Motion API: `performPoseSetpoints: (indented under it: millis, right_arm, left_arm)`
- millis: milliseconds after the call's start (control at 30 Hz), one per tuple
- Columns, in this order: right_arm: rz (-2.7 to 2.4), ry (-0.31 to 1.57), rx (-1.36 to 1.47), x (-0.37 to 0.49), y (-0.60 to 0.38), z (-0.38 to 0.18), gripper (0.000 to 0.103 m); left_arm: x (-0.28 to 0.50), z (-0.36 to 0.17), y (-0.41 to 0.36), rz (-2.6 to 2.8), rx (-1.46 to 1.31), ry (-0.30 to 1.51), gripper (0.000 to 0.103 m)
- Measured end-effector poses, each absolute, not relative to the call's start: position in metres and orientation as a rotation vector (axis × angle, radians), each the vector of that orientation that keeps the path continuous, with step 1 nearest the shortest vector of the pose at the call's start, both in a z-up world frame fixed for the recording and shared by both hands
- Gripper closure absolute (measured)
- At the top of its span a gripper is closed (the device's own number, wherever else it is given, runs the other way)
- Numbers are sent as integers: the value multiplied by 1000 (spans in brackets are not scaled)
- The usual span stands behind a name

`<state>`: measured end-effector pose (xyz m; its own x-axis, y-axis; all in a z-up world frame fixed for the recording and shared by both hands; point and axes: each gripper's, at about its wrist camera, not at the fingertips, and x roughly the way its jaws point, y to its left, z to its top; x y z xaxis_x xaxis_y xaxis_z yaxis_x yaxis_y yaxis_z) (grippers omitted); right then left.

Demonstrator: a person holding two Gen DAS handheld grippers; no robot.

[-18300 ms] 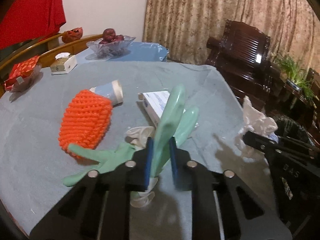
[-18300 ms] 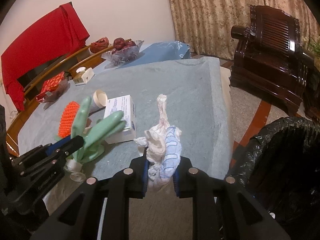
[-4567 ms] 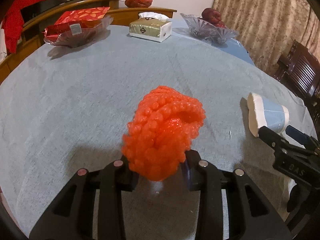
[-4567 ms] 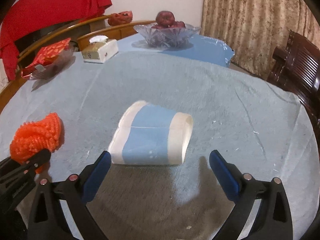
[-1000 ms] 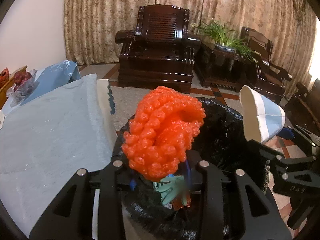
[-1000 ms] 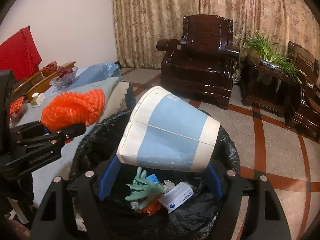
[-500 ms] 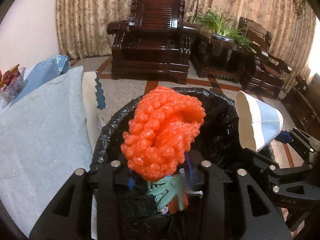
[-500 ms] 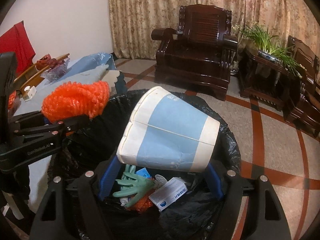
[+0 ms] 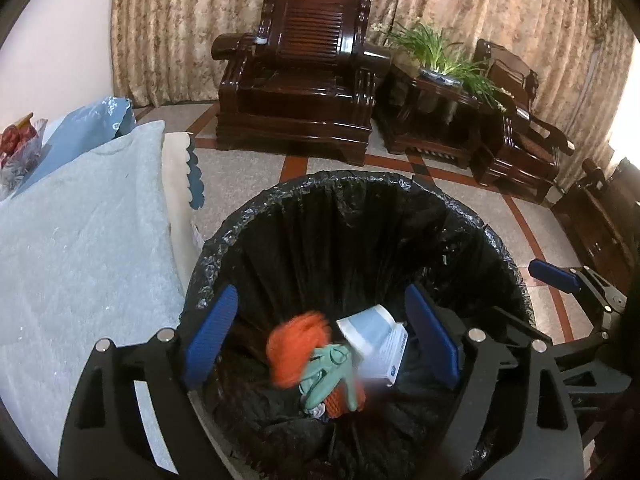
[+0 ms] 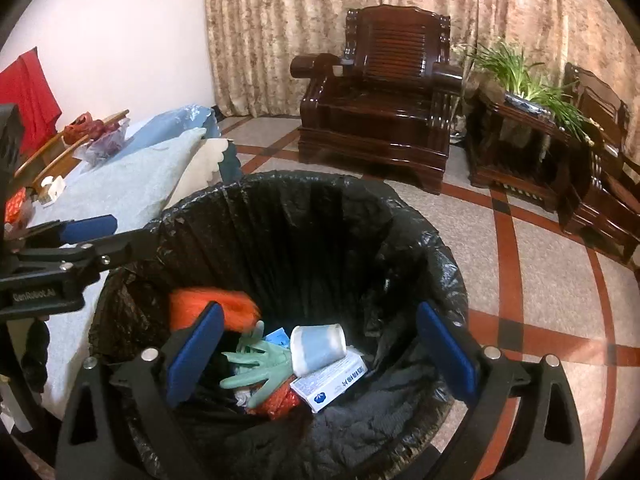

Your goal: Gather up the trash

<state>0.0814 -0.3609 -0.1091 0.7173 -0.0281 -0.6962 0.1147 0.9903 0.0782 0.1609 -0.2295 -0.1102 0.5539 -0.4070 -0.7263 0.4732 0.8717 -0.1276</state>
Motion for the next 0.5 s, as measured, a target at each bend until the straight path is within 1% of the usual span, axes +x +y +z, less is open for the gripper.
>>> performPoseSetpoints:
  millis: [233, 333, 500]
  right_arm:
    - [-77, 741, 144, 69, -359, -95, 8]
    - [-68, 731, 151, 65, -354, -84, 6]
    - [-37, 705, 179, 57, -344, -64, 6]
  left_arm:
    - [150, -87, -209, -481, 71, 771, 19]
    - [142, -73, -198, -457, 69, 738, 17]
    - [122, -52, -175, -414, 48, 704, 12]
